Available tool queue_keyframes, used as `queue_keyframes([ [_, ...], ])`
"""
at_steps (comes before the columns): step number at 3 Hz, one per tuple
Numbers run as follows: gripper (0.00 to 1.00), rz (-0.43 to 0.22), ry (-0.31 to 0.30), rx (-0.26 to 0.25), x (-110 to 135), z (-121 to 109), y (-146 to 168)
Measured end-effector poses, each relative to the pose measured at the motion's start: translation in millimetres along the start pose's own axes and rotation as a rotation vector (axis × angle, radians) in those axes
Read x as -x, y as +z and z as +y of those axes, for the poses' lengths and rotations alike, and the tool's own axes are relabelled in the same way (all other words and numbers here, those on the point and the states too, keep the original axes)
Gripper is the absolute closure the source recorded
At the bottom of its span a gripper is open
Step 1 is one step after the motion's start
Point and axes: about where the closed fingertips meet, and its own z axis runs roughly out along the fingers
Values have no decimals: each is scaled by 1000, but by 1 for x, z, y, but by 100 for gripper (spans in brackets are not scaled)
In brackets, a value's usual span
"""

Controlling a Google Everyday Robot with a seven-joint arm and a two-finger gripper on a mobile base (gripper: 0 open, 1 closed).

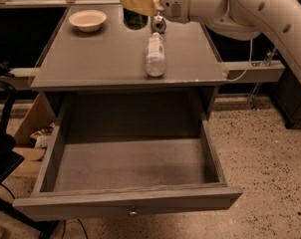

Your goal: Place green can into top drawer

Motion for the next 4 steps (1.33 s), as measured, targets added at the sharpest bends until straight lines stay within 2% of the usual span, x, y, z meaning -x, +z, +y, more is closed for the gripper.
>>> queue_keyframes([
  [1,100,39,-3,-9,-26,43,-43],
  [2,100,112,52,20,-118,96,-123],
  [3,100,112,52,20,-118,96,-123],
  [4,100,151,79,67,-145,108,-100],
])
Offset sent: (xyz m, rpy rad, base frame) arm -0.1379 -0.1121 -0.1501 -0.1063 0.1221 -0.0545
